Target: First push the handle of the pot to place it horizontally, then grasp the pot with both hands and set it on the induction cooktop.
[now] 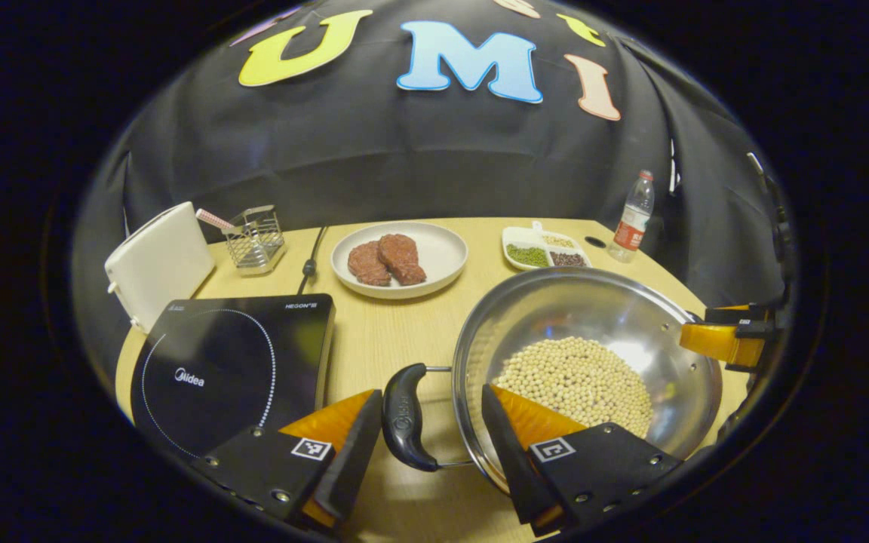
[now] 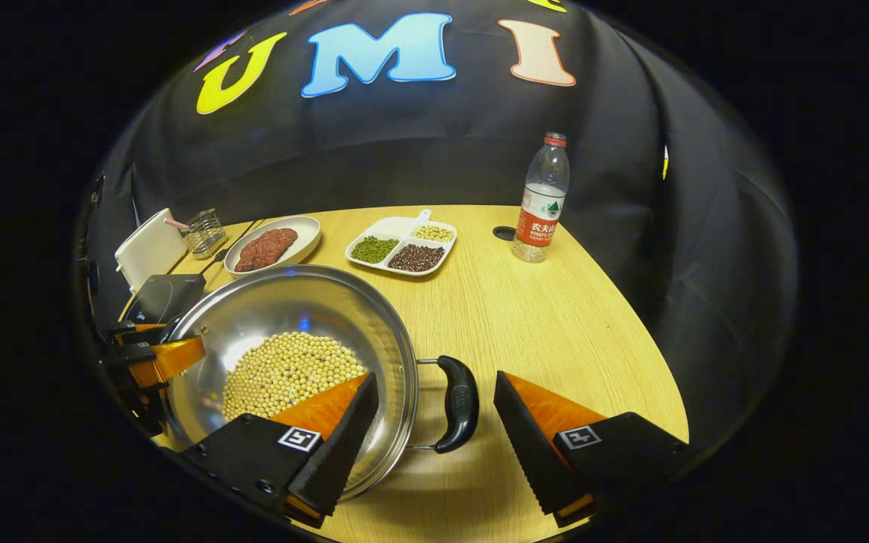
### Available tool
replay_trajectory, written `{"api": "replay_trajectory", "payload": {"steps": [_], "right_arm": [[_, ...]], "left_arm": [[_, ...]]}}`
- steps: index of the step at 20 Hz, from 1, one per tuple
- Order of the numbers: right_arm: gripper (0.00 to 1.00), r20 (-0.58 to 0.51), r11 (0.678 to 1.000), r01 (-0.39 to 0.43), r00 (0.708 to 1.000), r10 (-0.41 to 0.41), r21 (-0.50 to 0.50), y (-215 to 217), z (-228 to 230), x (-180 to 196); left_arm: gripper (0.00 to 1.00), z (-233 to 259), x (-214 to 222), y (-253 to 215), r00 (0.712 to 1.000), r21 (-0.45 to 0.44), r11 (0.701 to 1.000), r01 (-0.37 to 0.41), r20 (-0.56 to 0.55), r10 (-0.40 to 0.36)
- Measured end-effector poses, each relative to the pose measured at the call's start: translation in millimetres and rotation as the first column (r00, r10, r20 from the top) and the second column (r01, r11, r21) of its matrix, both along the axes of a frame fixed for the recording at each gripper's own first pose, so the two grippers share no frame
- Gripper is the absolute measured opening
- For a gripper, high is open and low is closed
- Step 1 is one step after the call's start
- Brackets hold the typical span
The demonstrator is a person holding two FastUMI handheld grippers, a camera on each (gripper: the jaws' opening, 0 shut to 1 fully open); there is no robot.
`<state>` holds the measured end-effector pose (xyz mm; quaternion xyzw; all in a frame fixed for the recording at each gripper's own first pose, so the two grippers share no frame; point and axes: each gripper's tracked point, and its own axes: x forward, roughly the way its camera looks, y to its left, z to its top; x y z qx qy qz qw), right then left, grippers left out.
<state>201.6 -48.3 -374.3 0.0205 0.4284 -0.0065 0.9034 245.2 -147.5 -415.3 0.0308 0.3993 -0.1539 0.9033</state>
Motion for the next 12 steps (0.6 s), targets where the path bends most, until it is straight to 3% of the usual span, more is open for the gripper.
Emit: {"api": "replay_trajectory", "payload": {"steps": [3, 5, 8, 10, 12], "right_arm": [[0.98, -0.044, 1.0, 0.005, 0.999, -0.005, -0.002, -3.2, -9.2, -2.4], [0.93, -0.053, 1.0, 0.003, 0.999, -0.003, -0.002, -3.0, -11.4, -2.4], [0.73, -0.056, 1.0, -0.002, 0.998, 0.002, 0.007, -0.5, -10.7, -3.1], [0.67, -0.057, 1.0, -0.001, 0.998, 0.001, 0.0, 0.5, -10.0, -2.8], [0.63, -0.06, 1.0, 0.006, 0.998, -0.005, 0.006, 1.5, -10.1, -3.9]], "left_arm": [[0.8, -3.5, 0.5, 0.7, 1.0, 0.007, 1.0, -0.004, -0.012, 0.004], [0.8, -3.8, 0.1, 1.3, 1.0, 0.009, 1.0, -0.006, -0.017, 0.006], [0.8, -4.8, -1.4, 1.3, 1.0, 0.009, 1.0, -0.01, -0.027, 0.011], [0.8, -2.5, -2.2, -2.3, 1.0, -0.013, 1.0, -0.006, -0.023, 0.006], [0.63, -3.5, -2.0, -0.4, 1.0, 0.003, 1.0, -0.017, -0.024, 0.017]]}}
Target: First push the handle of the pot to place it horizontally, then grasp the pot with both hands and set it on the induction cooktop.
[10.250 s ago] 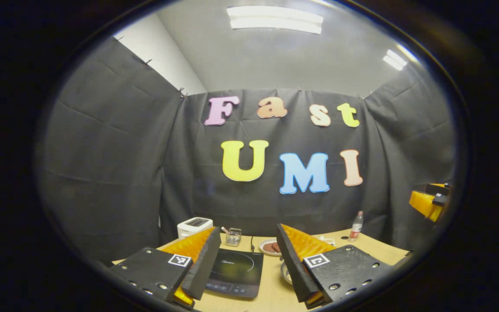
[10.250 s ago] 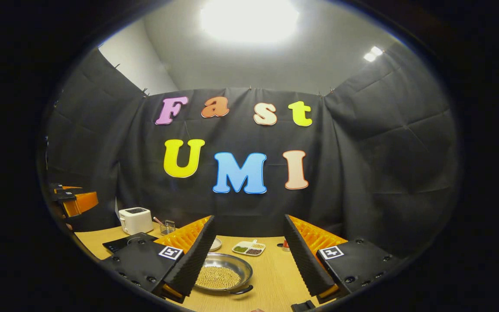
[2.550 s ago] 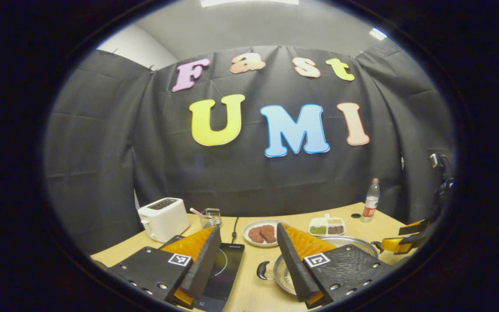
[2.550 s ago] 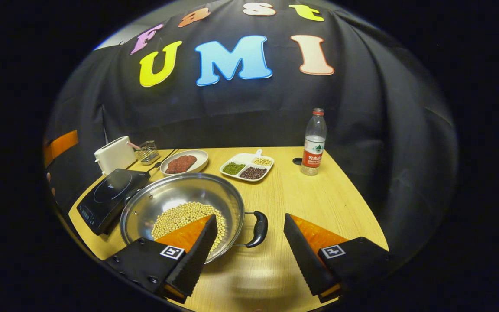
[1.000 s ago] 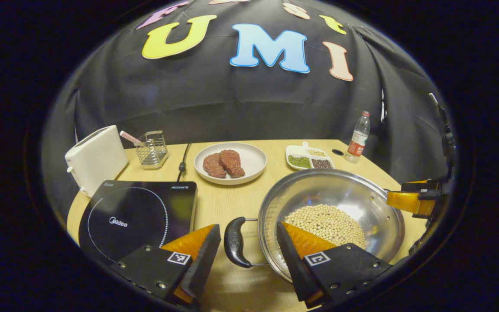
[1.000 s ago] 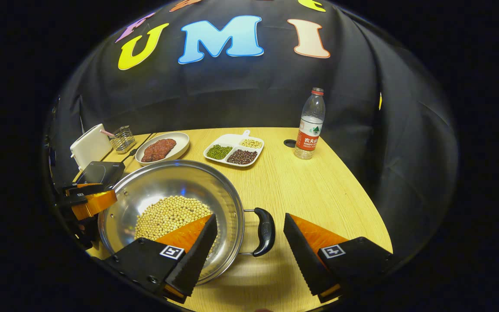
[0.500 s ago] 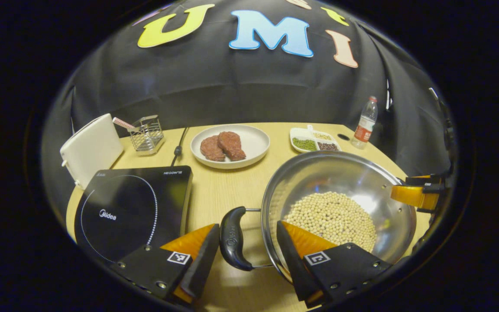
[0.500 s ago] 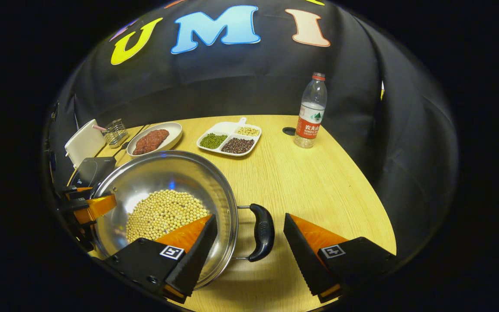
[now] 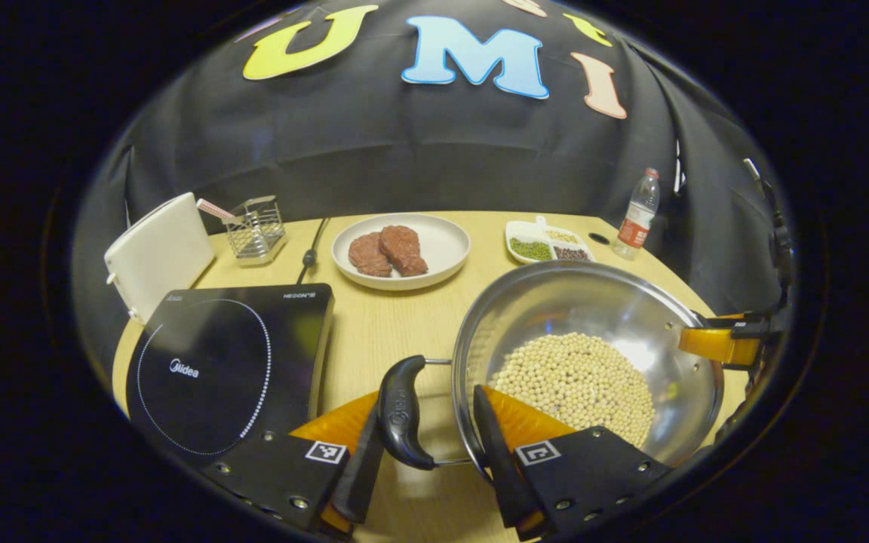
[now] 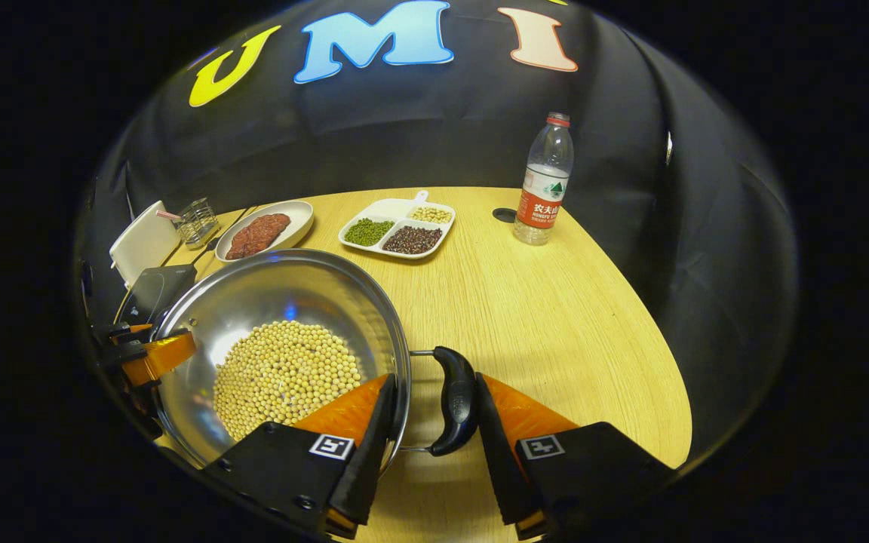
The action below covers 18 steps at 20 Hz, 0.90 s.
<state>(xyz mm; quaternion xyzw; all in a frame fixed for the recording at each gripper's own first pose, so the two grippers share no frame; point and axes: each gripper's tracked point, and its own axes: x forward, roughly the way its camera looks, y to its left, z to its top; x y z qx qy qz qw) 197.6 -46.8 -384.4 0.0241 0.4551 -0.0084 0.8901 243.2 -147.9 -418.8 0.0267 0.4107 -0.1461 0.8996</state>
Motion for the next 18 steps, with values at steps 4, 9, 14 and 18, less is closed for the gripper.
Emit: {"api": "replay_trajectory", "payload": {"steps": [4, 9, 14, 18], "right_arm": [[0.53, -0.009, 1.0, -0.01, 1.0, 0.01, 0.017, 0.7, 1.3, -0.4], [0.53, -0.005, 1.0, -0.009, 1.0, 0.01, 0.003, 3.6, 9.5, -7.2], [0.52, 0.001, 1.0, -0.009, 1.0, 0.009, 0.002, 14.4, 34.6, -13.9], [0.52, 0.006, 1.0, -0.006, 1.0, 0.006, 0.018, 34.5, 49.2, -11.8]], "left_arm": [[0.62, 1.2, 0.7, -0.3, 1.0, 0.005, 1.0, -0.011, -0.007, 0.012], [0.58, 8.8, 0.8, 1.2, 1.0, -0.019, 1.0, -0.025, -0.004, 0.025], [0.58, 41.0, -3.3, 14.4, 0.999, -0.038, 0.999, -0.031, 0.03, 0.032], [0.57, 63.7, 3.7, 36.7, 0.997, -0.045, 0.998, -0.048, 0.051, 0.05]]}}
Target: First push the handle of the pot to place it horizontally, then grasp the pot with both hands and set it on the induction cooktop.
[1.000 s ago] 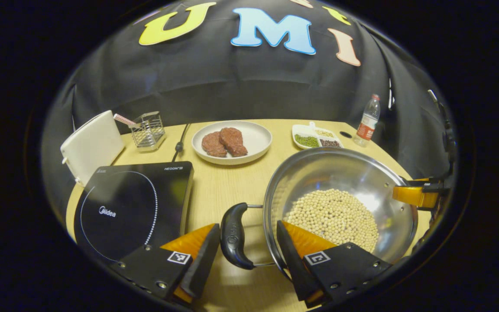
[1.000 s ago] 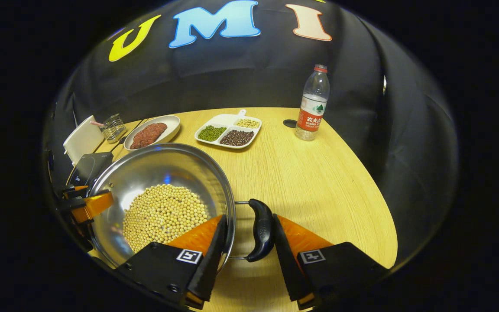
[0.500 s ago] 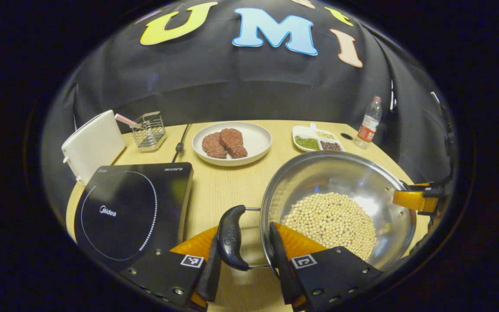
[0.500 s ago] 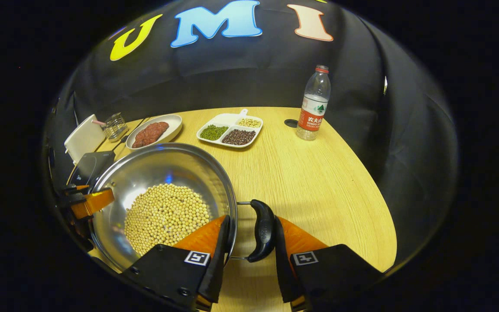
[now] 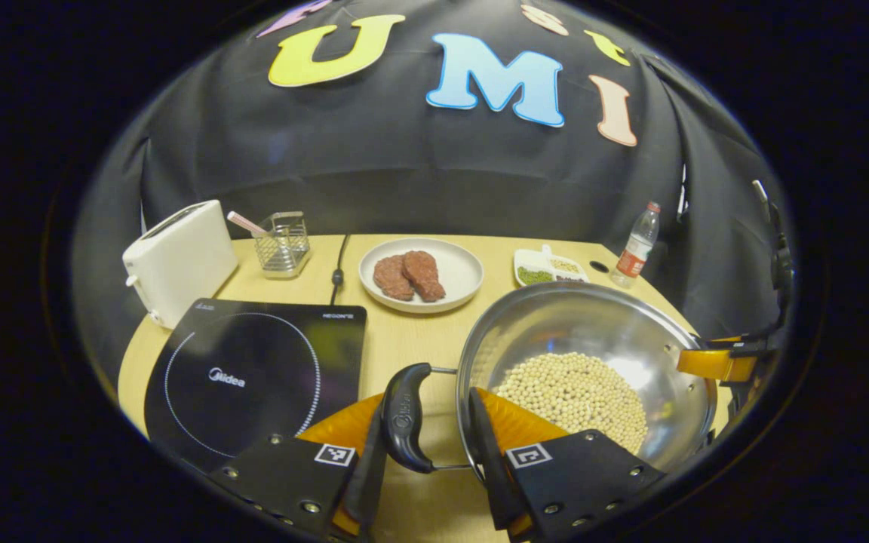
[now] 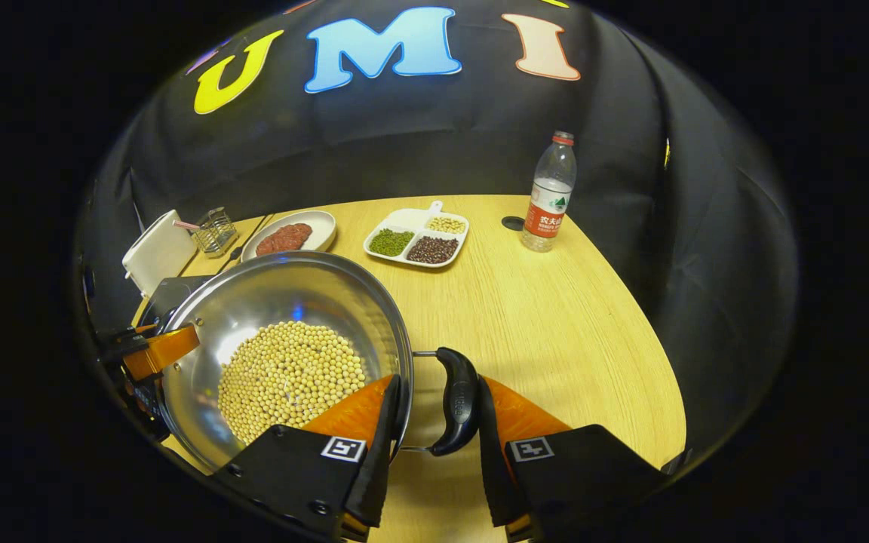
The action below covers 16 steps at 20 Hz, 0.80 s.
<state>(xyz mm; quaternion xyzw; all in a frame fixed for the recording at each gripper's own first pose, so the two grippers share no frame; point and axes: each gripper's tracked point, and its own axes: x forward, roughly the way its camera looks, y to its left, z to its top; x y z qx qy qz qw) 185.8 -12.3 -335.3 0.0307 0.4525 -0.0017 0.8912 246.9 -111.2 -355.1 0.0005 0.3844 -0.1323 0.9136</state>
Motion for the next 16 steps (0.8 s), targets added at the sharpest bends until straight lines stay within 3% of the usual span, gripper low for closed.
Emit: {"api": "replay_trajectory", "payload": {"steps": [9, 11, 16], "right_arm": [[0.54, 0.053, 0.999, -0.04, 0.998, 0.039, 0.002, 60.0, 27.4, 10.6], [0.55, 0.061, 0.999, -0.051, 0.997, 0.05, 0.007, 76.6, 31.0, 13.4], [0.55, 0.056, 0.997, -0.071, 0.996, 0.069, 0.023, 117.0, 33.0, 19.2]], "left_arm": [[0.6, 25.7, 8.3, 68.6, 0.998, 0.013, 0.998, -0.056, 0.016, 0.056], [0.54, 28.5, 10.5, 86.2, 0.997, 0.01, 0.997, -0.075, 0.025, 0.075], [0.57, 33.1, 18.3, 130.7, 0.995, 0.031, 0.995, -0.096, 0.033, 0.095]]}}
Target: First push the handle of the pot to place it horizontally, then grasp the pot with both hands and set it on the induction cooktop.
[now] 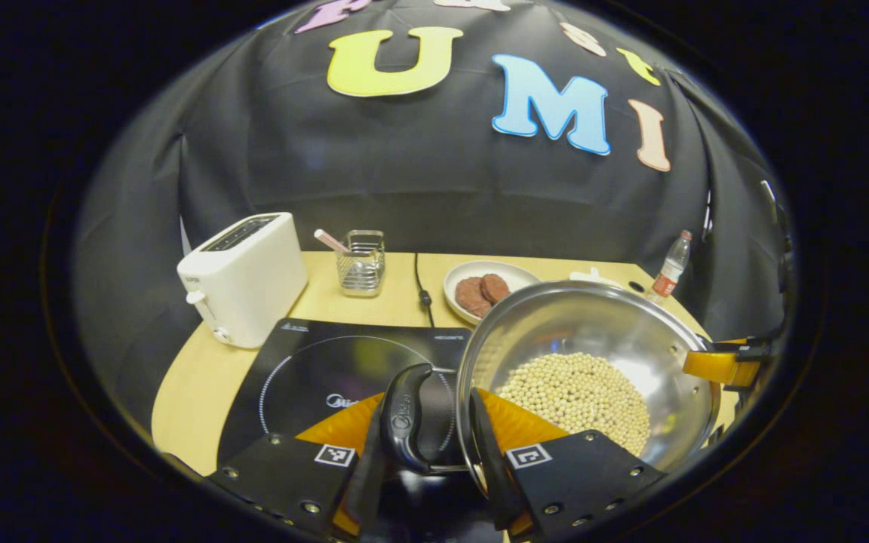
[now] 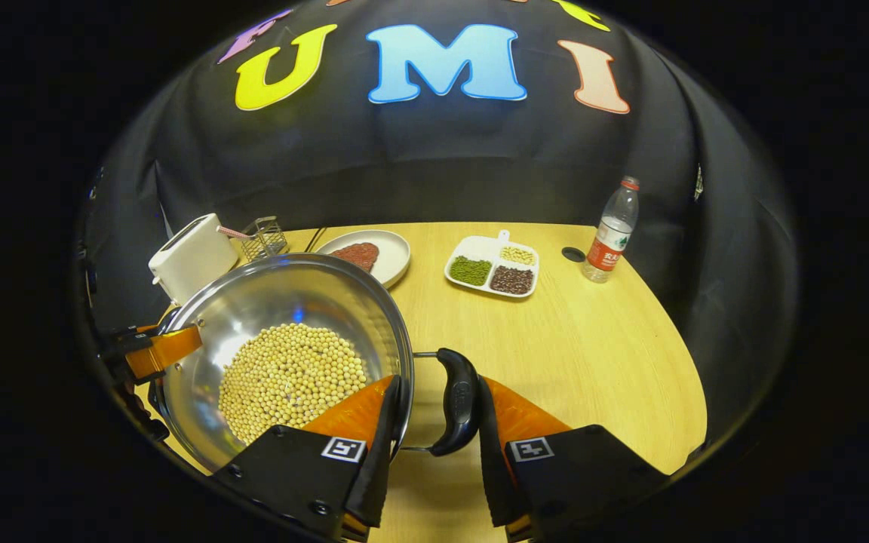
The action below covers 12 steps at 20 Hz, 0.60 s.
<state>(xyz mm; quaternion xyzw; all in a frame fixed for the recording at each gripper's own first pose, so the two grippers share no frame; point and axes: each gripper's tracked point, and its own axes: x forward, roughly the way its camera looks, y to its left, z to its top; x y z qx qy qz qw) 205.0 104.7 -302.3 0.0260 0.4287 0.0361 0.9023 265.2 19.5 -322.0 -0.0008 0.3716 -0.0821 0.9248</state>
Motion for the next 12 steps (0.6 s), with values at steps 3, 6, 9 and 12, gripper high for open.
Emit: {"api": "replay_trajectory", "payload": {"steps": [3, 6, 9, 12], "right_arm": [[0.55, 0.008, 1.0, -0.011, 1.0, 0.011, 0.004, 24.6, 2.6, 7.0], [0.55, 0.013, 1.0, -0.015, 1.0, 0.015, 0.009, 47.8, 4.9, 15.9], [0.55, 0.01, 1.0, -0.016, 1.0, 0.016, 0.021, 71.5, 4.0, 21.1], [0.55, 0.002, 0.999, -0.015, 1.0, 0.015, 0.033, 93.2, 3.3, 25.4]], "left_arm": [[0.57, 3.2, 8.5, 25.9, 1.0, 0.007, 1.0, -0.014, 0.007, 0.014], [0.57, 1.3, 17.8, 51.8, 1.0, 0.01, 1.0, -0.019, 0.006, 0.019], [0.57, 1.9, 28.8, 76.4, 1.0, 0.025, 1.0, -0.017, 0.013, 0.017], [0.58, 2.3, 37.8, 98.6, 1.0, 0.041, 0.999, -0.013, 0.016, 0.012]]}}
